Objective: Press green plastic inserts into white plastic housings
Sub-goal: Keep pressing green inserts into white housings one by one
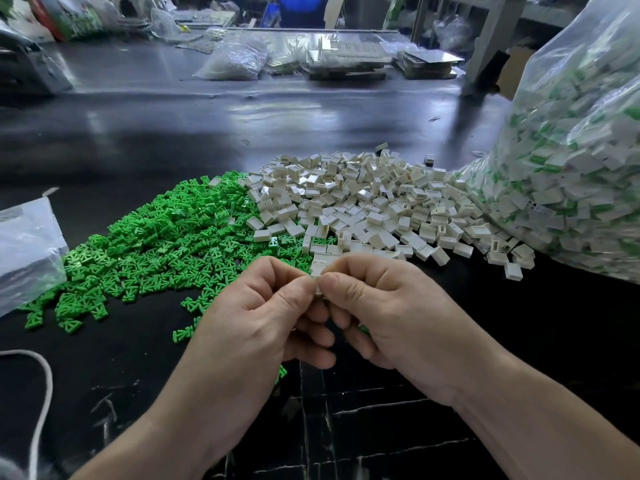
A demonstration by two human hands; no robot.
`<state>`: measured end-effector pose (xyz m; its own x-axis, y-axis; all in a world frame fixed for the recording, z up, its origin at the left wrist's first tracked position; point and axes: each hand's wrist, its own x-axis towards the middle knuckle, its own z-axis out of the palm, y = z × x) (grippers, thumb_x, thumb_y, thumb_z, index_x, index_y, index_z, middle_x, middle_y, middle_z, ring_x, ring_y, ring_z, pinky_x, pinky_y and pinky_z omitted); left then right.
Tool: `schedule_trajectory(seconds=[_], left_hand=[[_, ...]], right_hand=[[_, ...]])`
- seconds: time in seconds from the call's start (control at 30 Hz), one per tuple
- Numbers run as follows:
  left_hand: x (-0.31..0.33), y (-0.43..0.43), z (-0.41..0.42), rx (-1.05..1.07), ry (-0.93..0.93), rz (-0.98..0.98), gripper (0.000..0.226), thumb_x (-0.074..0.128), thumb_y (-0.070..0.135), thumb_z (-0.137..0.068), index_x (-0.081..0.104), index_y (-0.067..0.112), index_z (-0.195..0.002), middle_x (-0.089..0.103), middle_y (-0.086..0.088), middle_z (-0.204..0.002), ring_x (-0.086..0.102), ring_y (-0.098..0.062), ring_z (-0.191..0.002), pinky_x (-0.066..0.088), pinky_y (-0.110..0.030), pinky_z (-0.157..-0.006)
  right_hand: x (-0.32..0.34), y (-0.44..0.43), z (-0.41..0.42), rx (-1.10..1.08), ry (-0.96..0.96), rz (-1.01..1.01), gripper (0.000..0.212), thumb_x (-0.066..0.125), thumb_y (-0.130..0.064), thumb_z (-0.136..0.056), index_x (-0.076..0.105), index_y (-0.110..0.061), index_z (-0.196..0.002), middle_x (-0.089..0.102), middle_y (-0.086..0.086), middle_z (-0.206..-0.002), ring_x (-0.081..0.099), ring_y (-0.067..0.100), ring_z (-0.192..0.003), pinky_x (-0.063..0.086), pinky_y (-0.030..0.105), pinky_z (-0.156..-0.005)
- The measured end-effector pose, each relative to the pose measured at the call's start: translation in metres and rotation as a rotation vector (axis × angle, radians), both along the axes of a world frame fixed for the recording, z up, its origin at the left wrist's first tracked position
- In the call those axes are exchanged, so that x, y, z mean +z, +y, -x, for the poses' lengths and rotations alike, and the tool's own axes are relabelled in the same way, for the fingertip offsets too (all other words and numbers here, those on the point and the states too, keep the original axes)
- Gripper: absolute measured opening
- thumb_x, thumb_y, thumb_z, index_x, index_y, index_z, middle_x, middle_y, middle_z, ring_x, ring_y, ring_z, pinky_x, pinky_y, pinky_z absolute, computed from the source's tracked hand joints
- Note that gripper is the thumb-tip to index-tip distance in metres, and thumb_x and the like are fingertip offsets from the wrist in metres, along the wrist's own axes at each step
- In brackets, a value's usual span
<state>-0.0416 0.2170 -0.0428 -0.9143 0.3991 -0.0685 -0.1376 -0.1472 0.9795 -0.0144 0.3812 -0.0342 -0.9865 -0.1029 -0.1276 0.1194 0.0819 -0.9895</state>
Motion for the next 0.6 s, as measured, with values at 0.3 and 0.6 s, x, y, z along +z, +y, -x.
schedule_trajectory(seconds=[0.3,0.6], left_hand=[[0.0074,-0.0048,0.0040,-0.085,-0.099,-0.172,0.022,0.074,0.028,-0.082,0.072,0.013,-0.099,0.056,-0.006,-0.059,0.053,-0.015,-0.043,0.044,-0.024,-0.038],[0.0098,-0.0036,0.0032,-0.240,-0.359,-0.441,0.040,0.090,0.024,-0.060,0.075,0.010,-0.094,0.066,-0.010,-0.060,0.066,-0.017,-0.047,0.051,-0.022,-0.038]], right_hand=[[-0.0007,0.0031,-0.0002,0.107,-0.046,0.229,0.029,0.060,-0.027,-0.099,0.060,0.000,-0.090,0.054,0.006,-0.069,0.040,0.009,-0.040,0.027,0.017,-0.035],[-0.0054,-0.0027,0.0017,0.184,-0.136,0.495,0.056,0.061,-0.027,-0.092,0.045,0.015,-0.126,0.053,-0.001,-0.063,0.040,0.006,-0.038,0.026,0.015,-0.031]])
